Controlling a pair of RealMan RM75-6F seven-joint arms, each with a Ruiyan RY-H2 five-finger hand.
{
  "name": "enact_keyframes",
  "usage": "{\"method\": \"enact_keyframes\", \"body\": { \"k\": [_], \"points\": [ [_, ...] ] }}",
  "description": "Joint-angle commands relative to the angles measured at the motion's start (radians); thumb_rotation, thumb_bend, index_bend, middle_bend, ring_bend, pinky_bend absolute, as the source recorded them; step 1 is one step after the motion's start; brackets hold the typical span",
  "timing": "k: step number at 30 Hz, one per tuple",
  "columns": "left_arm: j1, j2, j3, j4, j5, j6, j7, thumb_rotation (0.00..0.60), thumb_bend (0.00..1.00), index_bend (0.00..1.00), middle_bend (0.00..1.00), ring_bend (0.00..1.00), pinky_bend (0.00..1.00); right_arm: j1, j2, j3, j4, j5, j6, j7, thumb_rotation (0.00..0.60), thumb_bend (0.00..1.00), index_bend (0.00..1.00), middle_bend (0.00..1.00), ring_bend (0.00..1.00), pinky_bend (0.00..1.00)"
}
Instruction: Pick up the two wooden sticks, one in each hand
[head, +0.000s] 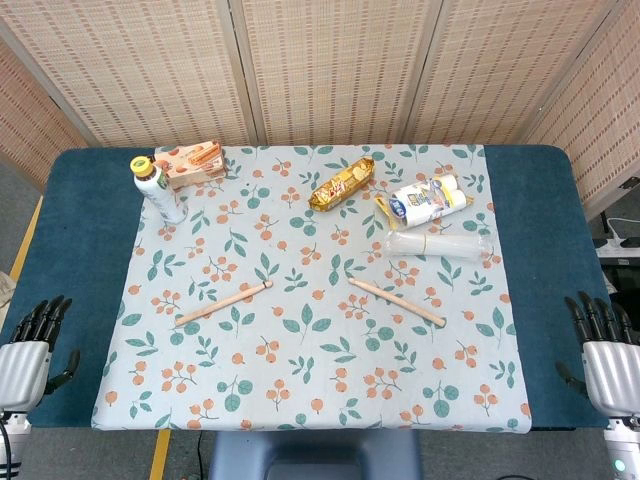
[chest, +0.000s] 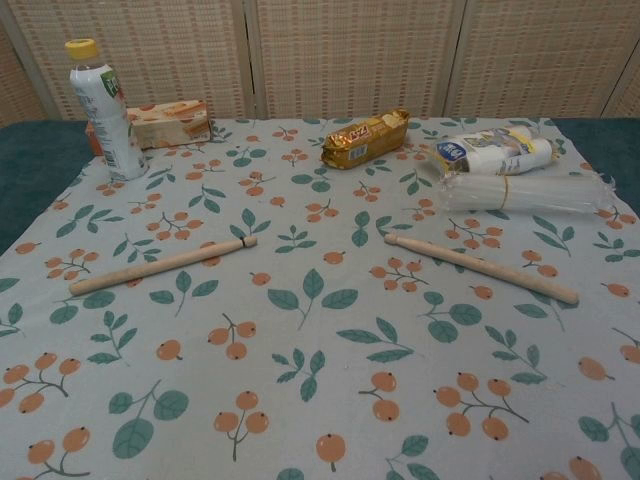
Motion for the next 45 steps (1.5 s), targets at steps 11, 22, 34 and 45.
{"method": "enact_keyframes", "body": {
  "k": [11, 22, 34, 45],
  "points": [
    [-0.121, -0.123, -0.009, -0.077, -0.001, -0.171, 0.308, 0.6, 0.46, 0.04, 0.13, 0.12, 0.21, -0.001, 0.002, 0.009, -0.001, -0.017, 0.012, 0.035, 0.6, 0.13, 0.0, 0.0, 0.0, 0.0],
    [-0.262, -0.36, -0.111, -0.039, -0.245, -0.296, 0.762, 0.6, 0.46, 0.17, 0.35, 0.33, 0.29, 0.0, 0.022, 0.006, -0.001, -0.017, -0.004, 0.073, 0.6, 0.13, 0.0, 0.0, 0.0, 0.0],
    [-0.366, -0.523, -0.139, 0.054, -0.358, -0.272, 1.047, 0.6, 0.45, 0.22, 0.37, 0.35, 0.3, 0.002, 0.036, 0.0, -0.011, -0.02, -0.021, 0.096, 0.6, 0.13, 0.0, 0.0, 0.0, 0.0],
    [-0.419, -0.588, -0.145, 0.158, -0.444, -0.278, 1.129, 0.6, 0.45, 0.25, 0.33, 0.32, 0.28, 0.004, 0.047, 0.0, -0.011, -0.015, -0.033, 0.119, 0.6, 0.13, 0.0, 0.0, 0.0, 0.0]
  ]
}}
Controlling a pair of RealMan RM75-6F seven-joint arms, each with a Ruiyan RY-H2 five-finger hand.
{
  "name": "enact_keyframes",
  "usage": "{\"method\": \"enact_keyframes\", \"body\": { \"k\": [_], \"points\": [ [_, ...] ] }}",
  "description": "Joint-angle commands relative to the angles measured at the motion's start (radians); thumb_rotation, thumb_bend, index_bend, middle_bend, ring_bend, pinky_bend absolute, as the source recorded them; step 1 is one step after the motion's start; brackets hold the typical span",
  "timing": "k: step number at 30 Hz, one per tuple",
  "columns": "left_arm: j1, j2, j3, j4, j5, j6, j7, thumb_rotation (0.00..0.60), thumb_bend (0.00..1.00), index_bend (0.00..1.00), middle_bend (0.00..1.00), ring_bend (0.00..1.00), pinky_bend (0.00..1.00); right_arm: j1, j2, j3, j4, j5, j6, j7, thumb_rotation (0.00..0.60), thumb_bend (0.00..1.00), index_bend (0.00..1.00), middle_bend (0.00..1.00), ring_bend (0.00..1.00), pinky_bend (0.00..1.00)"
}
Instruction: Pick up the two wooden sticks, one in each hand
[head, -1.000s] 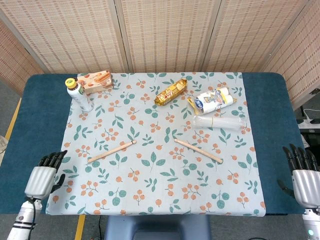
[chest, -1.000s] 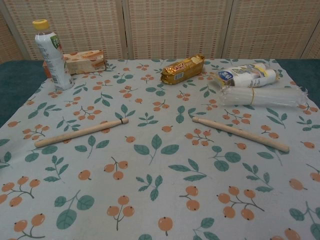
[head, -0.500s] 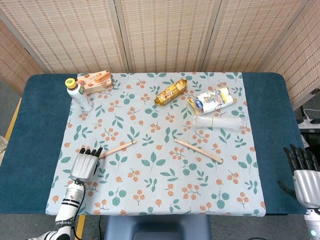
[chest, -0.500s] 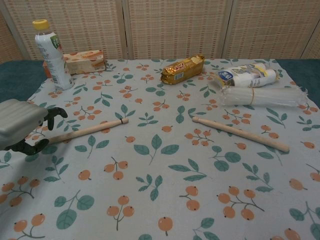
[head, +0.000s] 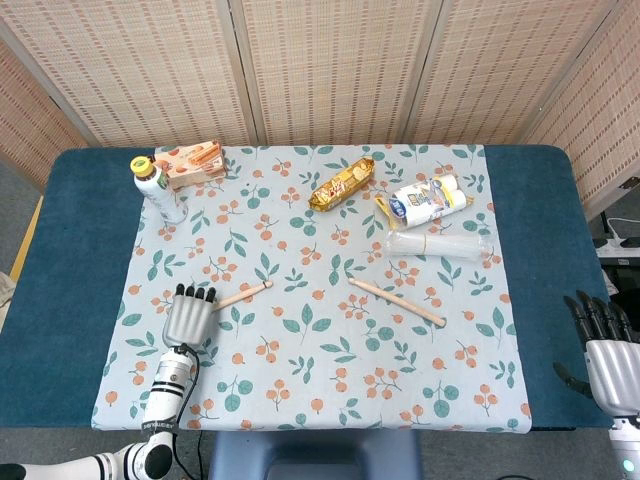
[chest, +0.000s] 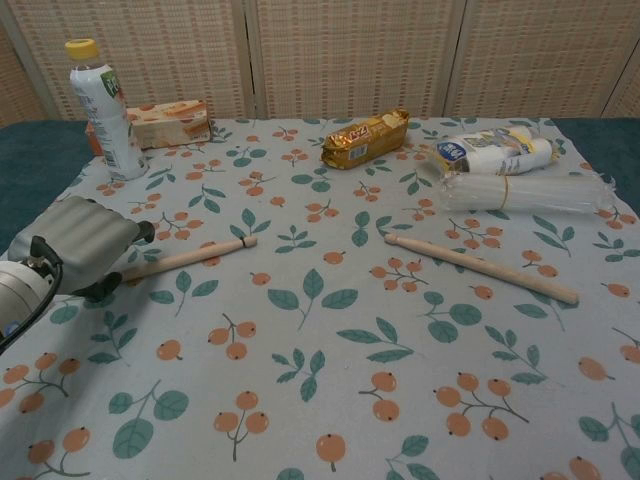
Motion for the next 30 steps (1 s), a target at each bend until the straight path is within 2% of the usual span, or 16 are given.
{"method": "enact_keyframes", "body": {
  "k": [1, 9, 18, 26, 30],
  "points": [
    [-0.01, -0.008, 0.0, 0.005, -0.021, -0.004, 0.007, 0.6, 0.45, 0.26, 0.33, 0.32, 0.28, 0.0, 0.0, 0.002, 0.001, 0.004, -0.001, 0.002, 0.6, 0.13, 0.0, 0.0, 0.0, 0.0],
    [-0.026, -0.015, 0.026, 0.021, -0.004, 0.001, -0.023, 0.6, 0.45, 0.37, 0.36, 0.31, 0.28, 0.0, -0.001, -0.001, 0.0, -0.001, -0.003, 0.005, 0.6, 0.13, 0.0, 0.0, 0.0, 0.0],
    [-0.043, -0.035, 0.031, 0.068, -0.029, -0.012, -0.038, 0.6, 0.45, 0.34, 0.37, 0.33, 0.3, -0.001, 0.003, -0.002, -0.006, -0.002, -0.005, 0.024, 0.6, 0.13, 0.0, 0.0, 0.0, 0.0],
    [-0.056, -0.039, 0.039, 0.073, -0.044, -0.009, -0.016, 0.6, 0.44, 0.35, 0.48, 0.34, 0.28, -0.001, 0.004, -0.001, -0.004, -0.004, -0.003, 0.031, 0.6, 0.13, 0.0, 0.0, 0.0, 0.0],
    [-0.063, -0.04, 0.042, 0.077, -0.054, -0.008, 0.003, 0.6, 0.44, 0.43, 0.56, 0.37, 0.28, -0.002, 0.004, -0.002, -0.004, -0.005, -0.002, 0.031, 0.6, 0.13, 0.0, 0.0, 0.0, 0.0]
  ]
}}
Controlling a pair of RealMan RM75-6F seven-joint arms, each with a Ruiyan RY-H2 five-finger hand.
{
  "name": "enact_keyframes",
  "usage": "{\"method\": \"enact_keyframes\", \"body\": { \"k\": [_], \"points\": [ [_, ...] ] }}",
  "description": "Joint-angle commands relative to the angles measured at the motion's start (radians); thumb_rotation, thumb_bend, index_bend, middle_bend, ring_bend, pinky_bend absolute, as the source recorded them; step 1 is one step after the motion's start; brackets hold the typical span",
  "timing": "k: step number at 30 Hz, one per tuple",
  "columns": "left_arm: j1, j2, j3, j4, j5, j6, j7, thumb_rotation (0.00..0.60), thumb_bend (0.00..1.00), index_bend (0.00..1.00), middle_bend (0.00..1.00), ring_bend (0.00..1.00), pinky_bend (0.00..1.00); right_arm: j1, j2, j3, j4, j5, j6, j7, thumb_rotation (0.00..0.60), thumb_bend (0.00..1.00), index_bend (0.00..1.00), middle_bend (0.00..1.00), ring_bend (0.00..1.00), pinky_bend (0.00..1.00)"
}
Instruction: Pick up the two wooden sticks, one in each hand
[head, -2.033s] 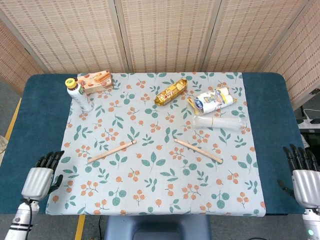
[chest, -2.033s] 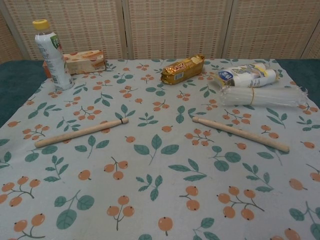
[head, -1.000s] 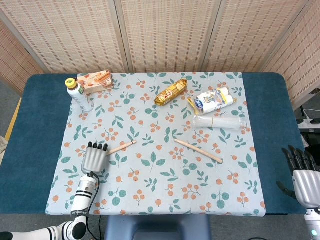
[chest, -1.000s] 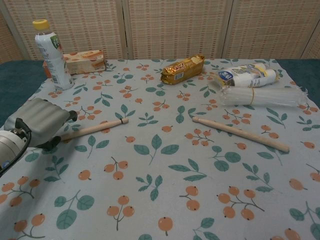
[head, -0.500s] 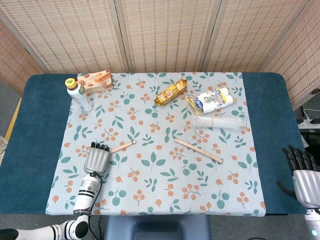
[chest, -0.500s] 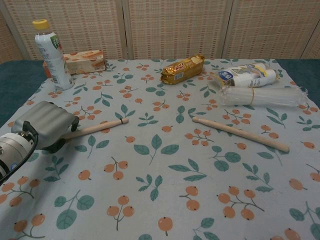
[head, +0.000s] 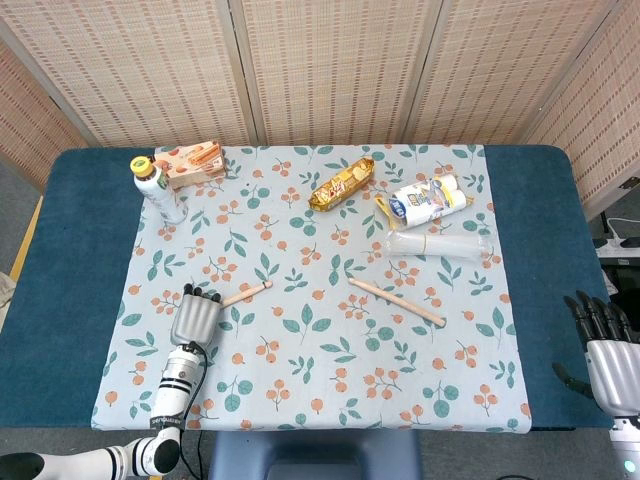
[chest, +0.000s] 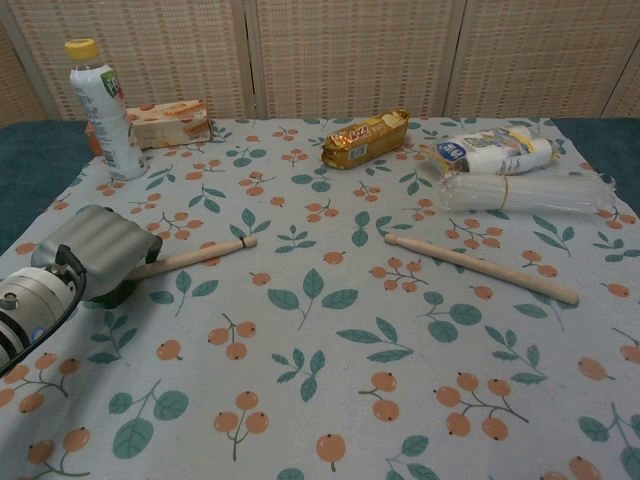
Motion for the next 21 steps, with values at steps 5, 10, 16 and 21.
{"method": "enact_keyframes", "body": {
  "k": [5, 10, 16, 21],
  "points": [
    [-0.009, -0.001, -0.001, 0.015, -0.024, -0.016, -0.01, 0.6, 0.44, 0.49, 0.6, 0.4, 0.27, -0.001, -0.001, 0.0, 0.0, 0.0, 0.003, -0.002, 0.6, 0.13, 0.0, 0.0, 0.0, 0.0],
    [-0.013, 0.005, 0.004, 0.035, -0.001, -0.025, -0.071, 0.6, 0.44, 0.57, 0.66, 0.43, 0.27, 0.0, -0.005, 0.0, 0.002, 0.0, 0.0, -0.01, 0.6, 0.13, 0.0, 0.0, 0.0, 0.0],
    [-0.003, 0.018, 0.019, 0.071, 0.089, -0.011, -0.24, 0.6, 0.57, 0.7, 0.79, 0.52, 0.29, 0.02, -0.019, -0.006, 0.002, 0.002, -0.043, -0.015, 0.6, 0.13, 0.0, 0.0, 0.0, 0.0],
    [0.007, 0.033, 0.035, 0.111, 0.188, 0.028, -0.381, 0.6, 0.64, 0.77, 0.86, 0.56, 0.31, 0.069, -0.02, 0.021, -0.034, 0.081, -0.139, -0.033, 0.6, 0.13, 0.0, 0.0, 0.0, 0.0]
  ]
}}
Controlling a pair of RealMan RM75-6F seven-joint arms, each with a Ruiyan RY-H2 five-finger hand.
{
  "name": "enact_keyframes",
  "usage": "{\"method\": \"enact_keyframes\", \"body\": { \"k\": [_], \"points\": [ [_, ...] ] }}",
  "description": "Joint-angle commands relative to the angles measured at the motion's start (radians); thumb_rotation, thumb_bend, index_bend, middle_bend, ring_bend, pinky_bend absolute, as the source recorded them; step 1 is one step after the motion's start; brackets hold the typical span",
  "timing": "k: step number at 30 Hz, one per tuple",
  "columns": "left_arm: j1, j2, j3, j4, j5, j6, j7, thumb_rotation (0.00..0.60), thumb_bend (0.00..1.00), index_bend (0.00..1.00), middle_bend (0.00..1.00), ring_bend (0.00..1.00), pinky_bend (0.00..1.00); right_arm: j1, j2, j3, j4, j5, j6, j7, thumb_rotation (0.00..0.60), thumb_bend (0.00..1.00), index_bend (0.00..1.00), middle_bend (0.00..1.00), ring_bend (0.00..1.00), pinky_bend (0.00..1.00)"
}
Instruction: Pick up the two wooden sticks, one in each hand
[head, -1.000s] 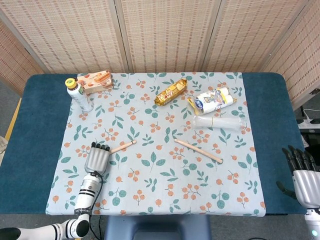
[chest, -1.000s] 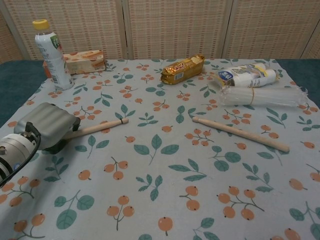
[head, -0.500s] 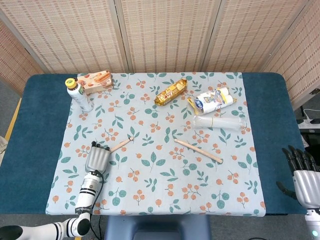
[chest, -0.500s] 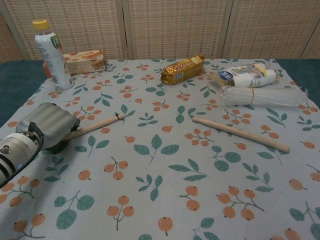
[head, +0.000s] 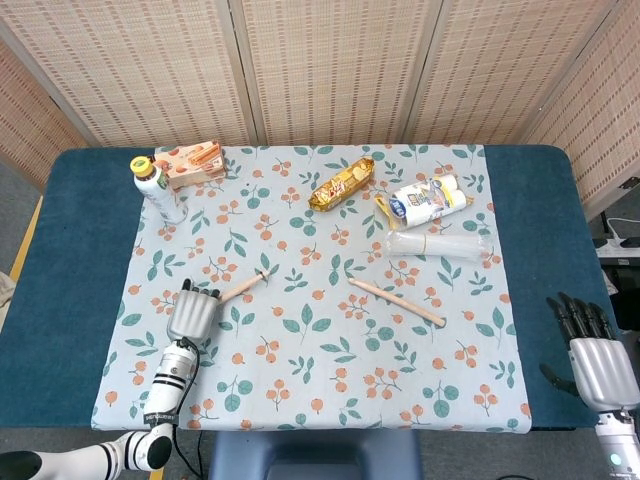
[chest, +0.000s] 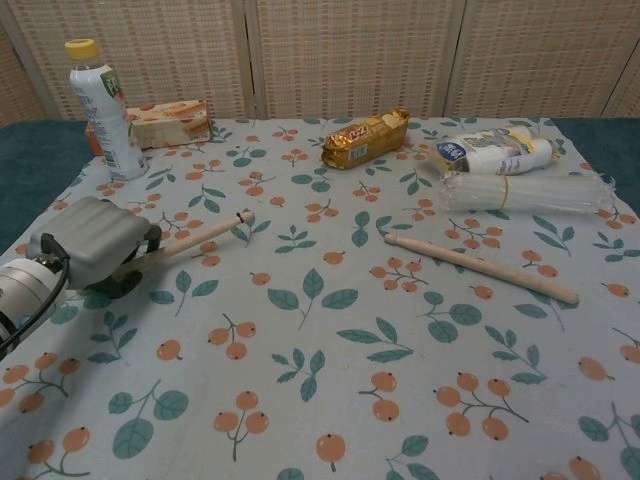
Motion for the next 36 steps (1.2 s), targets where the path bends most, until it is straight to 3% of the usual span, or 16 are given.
{"method": "enact_keyframes", "body": {
  "k": [1, 6, 10, 13, 22, 29, 36],
  "points": [
    [0.009, 0.017, 0.018, 0.041, 0.095, 0.041, -0.117, 0.6, 0.64, 0.77, 0.86, 0.57, 0.31, 0.047, -0.005, 0.034, -0.039, 0.092, -0.081, -0.015, 0.6, 0.13, 0.0, 0.0, 0.0, 0.0],
    [0.016, 0.044, 0.04, 0.043, 0.179, 0.083, -0.188, 0.6, 0.64, 0.78, 0.87, 0.57, 0.31, 0.113, -0.037, 0.096, -0.078, 0.243, -0.161, -0.082, 0.6, 0.13, 0.03, 0.0, 0.0, 0.0],
    [0.018, 0.072, 0.068, 0.047, 0.25, 0.104, -0.23, 0.6, 0.63, 0.79, 0.87, 0.57, 0.31, 0.172, -0.12, 0.139, -0.1, 0.328, -0.142, -0.246, 0.6, 0.13, 0.21, 0.05, 0.0, 0.0],
    [0.017, 0.083, 0.077, 0.053, 0.279, 0.108, -0.244, 0.6, 0.63, 0.79, 0.87, 0.57, 0.31, 0.236, -0.192, 0.172, -0.095, 0.44, -0.17, -0.365, 0.6, 0.14, 0.22, 0.09, 0.0, 0.0],
    [0.017, 0.106, 0.084, 0.052, 0.331, 0.109, -0.292, 0.6, 0.64, 0.79, 0.87, 0.58, 0.31, 0.454, -0.427, 0.247, 0.088, 0.782, -0.247, -0.632, 0.6, 0.16, 0.25, 0.17, 0.0, 0.0],
    [0.015, 0.115, 0.08, 0.066, 0.347, 0.097, -0.315, 0.6, 0.64, 0.79, 0.87, 0.58, 0.31, 0.541, -0.556, 0.246, 0.2, 0.876, -0.246, -0.696, 0.6, 0.19, 0.32, 0.22, 0.0, 0.0],
    [0.019, 0.132, 0.077, 0.058, 0.366, 0.105, -0.325, 0.6, 0.64, 0.79, 0.87, 0.58, 0.31, 0.568, -0.561, 0.238, 0.169, 0.911, -0.23, -0.714, 0.6, 0.19, 0.33, 0.24, 0.0, 0.0]
  ]
}}
